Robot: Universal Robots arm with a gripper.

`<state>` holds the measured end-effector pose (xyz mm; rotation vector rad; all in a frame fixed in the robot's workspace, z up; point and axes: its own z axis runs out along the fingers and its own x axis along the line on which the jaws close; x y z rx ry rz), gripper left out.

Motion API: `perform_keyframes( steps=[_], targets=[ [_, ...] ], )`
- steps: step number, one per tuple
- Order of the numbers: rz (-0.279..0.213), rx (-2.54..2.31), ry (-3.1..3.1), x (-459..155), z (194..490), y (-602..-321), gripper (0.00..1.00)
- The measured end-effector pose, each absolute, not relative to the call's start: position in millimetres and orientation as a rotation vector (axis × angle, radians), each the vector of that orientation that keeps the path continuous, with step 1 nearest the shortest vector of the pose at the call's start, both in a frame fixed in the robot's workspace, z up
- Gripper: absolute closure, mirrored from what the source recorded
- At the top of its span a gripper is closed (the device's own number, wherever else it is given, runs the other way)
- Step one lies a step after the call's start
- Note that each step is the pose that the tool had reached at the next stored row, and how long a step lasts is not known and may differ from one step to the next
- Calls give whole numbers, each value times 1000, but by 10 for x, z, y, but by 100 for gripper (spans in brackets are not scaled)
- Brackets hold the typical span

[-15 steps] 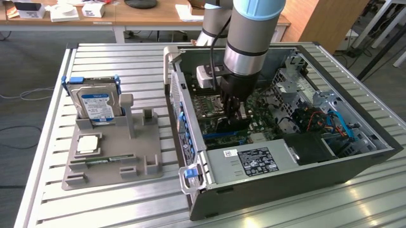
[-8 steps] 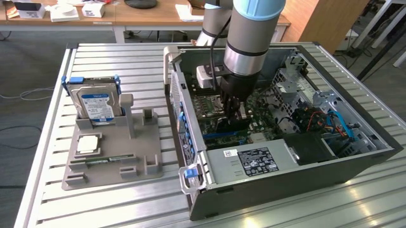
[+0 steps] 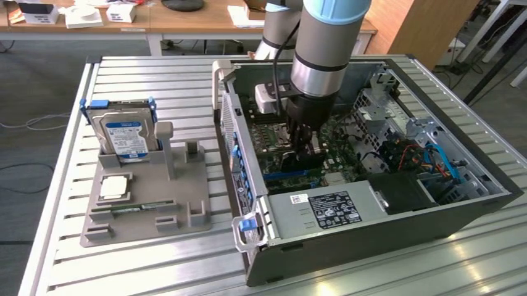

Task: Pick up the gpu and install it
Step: 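Insert the gpu into the slot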

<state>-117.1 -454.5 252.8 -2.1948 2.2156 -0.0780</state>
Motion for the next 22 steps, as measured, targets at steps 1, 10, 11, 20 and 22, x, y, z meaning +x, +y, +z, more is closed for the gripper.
perform_keyframes(
  steps=[1, 10, 11, 20, 22],
  targets=[
    [-78, -2195, 2216, -1171, 2528, -4545, 73],
    [-78, -2195, 2216, -1175, 2528, -4545, 73],
    [-78, -2195, 2216, -1176, 2528, -4545, 73],
    [-78, -2195, 2216, -1182, 2528, -4545, 73],
    [-78, -2195, 2216, -1183, 2528, -4545, 73]
  ],
)
